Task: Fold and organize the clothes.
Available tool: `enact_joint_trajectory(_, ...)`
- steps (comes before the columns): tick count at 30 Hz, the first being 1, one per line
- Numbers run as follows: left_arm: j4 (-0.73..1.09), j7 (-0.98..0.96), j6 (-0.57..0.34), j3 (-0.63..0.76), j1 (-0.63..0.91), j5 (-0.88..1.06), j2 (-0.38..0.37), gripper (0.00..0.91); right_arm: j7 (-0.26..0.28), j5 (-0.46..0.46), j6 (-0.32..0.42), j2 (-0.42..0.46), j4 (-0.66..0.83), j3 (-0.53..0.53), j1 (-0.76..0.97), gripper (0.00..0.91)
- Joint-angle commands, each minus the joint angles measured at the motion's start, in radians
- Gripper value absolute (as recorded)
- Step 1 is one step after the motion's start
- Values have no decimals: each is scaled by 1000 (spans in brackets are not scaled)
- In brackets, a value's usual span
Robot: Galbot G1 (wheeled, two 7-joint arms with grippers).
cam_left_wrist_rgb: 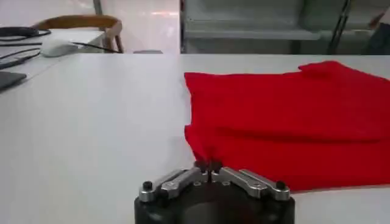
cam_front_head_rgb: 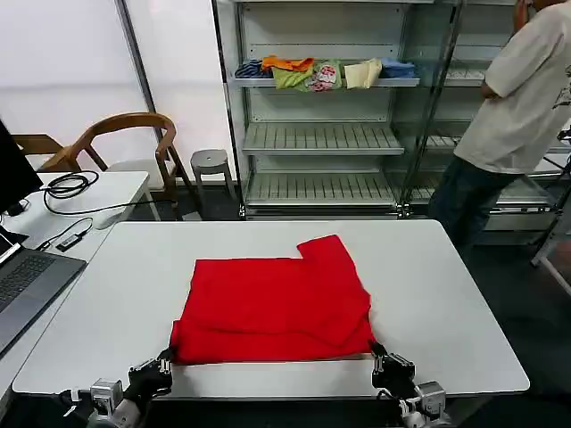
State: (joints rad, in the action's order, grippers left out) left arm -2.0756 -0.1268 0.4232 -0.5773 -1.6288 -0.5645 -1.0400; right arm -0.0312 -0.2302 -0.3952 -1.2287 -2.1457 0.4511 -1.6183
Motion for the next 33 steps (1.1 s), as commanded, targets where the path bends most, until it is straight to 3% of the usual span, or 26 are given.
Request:
enact_joint_trajectory(1, -17, 1, -1, -4, -27, 4, -1, 907, 45, 27, 0, 7, -35, 15, -56, 907)
enact_joint_trajectory(13, -44, 4, 15, -14, -29, 12, 18, 907, 28, 17, -3, 5, -75, 69, -42, 907)
enact_joint_trajectory(20, -72, 19, 13, -41, 17, 7, 44, 907, 3, -24, -46, 12, -81, 97, 54, 907)
enact_joint_trajectory(27, -48, 22, 22, -33, 114, -28, 80, 907, -51, -29, -174, 3, 45, -7, 331, 907)
enact_joint_trajectory(33, 56, 13, 28, 33, 273, -81, 114, 907, -93, -46, -183, -10, 214, -99, 516, 907)
